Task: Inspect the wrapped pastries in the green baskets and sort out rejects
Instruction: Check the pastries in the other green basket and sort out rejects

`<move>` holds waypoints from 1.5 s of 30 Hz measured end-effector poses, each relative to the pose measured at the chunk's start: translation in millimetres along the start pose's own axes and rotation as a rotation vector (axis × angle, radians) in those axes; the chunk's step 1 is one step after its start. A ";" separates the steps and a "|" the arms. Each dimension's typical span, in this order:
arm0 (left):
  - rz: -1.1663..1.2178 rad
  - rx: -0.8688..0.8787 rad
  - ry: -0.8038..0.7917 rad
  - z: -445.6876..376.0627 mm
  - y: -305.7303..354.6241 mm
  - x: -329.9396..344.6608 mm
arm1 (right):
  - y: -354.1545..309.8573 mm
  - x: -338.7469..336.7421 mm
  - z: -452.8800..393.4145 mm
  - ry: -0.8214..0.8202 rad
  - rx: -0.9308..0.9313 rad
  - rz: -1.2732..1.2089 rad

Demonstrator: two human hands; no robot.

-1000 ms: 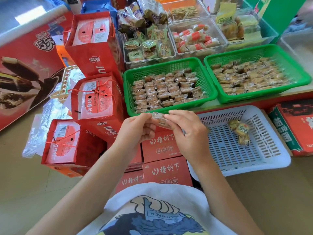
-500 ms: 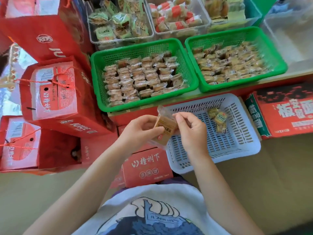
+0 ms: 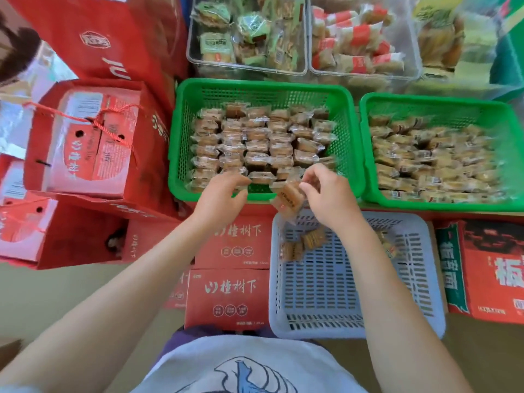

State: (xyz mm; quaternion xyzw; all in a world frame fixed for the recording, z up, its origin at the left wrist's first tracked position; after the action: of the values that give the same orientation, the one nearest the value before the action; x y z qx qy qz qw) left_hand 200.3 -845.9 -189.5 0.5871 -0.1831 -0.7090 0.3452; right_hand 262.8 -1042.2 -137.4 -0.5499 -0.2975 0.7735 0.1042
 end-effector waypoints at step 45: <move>-0.308 0.195 0.150 -23.6 -91.5 -22.1 | -69.1 133.5 -85.8 -0.499 -0.258 0.738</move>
State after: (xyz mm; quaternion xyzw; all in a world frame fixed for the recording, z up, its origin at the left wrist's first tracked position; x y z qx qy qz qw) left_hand 199.5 -763.3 -240.5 0.6901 -0.1326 -0.6866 0.1865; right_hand 279.8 -892.0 -221.7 -0.4245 -0.1914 0.8242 -0.3222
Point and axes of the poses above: each hand's wrist, its own z-axis away from the middle knuckle, its own x-axis out of the palm, y = z × x, the point moved 8 cm from there along -z, towards the middle knuckle, and after that the axes turned 1 degree about y, right-handed, at the moved point
